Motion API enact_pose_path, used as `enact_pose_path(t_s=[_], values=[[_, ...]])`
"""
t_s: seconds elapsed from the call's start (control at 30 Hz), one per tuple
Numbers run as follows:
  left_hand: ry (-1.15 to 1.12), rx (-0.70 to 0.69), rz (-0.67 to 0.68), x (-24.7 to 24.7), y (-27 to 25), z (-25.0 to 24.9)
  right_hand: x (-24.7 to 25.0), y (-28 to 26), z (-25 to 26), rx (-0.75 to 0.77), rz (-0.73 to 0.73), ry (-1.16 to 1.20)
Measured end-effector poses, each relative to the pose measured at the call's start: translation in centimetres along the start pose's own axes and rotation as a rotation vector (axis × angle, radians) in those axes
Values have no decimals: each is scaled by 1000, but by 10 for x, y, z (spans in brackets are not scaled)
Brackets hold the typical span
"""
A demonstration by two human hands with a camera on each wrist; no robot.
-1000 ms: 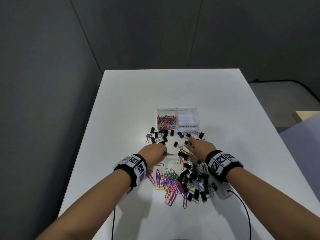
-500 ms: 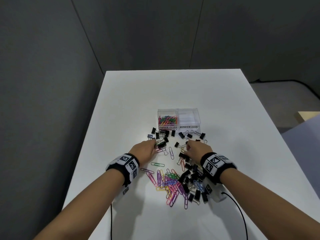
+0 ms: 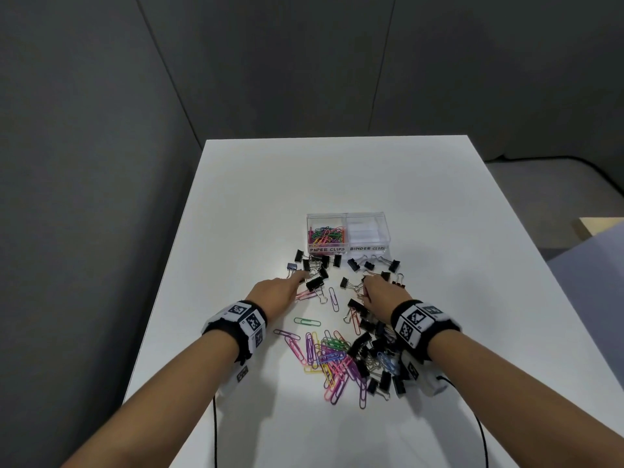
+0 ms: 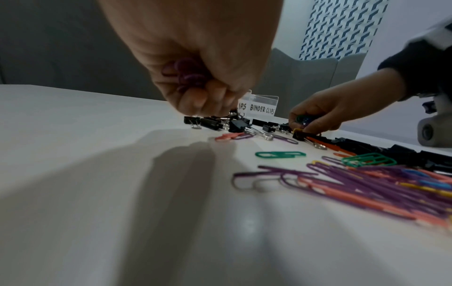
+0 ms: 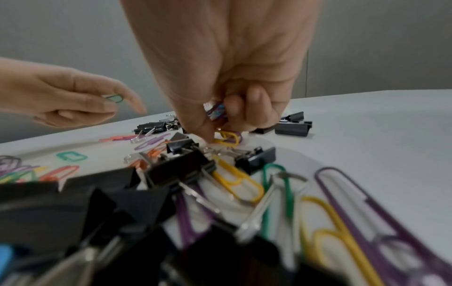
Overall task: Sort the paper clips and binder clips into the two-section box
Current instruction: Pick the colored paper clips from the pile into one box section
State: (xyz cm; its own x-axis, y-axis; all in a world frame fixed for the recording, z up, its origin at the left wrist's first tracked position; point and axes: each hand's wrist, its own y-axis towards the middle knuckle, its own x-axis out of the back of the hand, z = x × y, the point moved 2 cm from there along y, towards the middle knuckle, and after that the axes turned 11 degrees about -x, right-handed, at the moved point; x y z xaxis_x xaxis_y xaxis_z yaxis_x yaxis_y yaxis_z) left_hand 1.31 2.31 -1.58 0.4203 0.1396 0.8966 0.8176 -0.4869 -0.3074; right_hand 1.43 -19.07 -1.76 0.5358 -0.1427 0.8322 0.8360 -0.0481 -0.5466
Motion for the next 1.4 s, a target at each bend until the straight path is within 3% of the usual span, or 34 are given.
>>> enact_pose_path(t_s=[0.2,0.37,0.5,0.7,0.87,1.13,1.4], values=[[-23,8,-12,2,1,1,6,3,-7,-40,-65,104],[18,40,13,2,5,3,12,1,-5,53,-70,177],[36,65,-59,-3,4,3,14,-5,-1,93,-67,199],[-33,58,-60,-9,9,-1,10,-23,14,345,-68,-159],[-12,48,-39,-9,12,-4,1,-27,14,477,47,-494],[-14,2,3,-6,6,-2,0,-25,14,469,22,-523],[-29,35,126,-5,-12,6,0,-37,20,380,-8,-269]])
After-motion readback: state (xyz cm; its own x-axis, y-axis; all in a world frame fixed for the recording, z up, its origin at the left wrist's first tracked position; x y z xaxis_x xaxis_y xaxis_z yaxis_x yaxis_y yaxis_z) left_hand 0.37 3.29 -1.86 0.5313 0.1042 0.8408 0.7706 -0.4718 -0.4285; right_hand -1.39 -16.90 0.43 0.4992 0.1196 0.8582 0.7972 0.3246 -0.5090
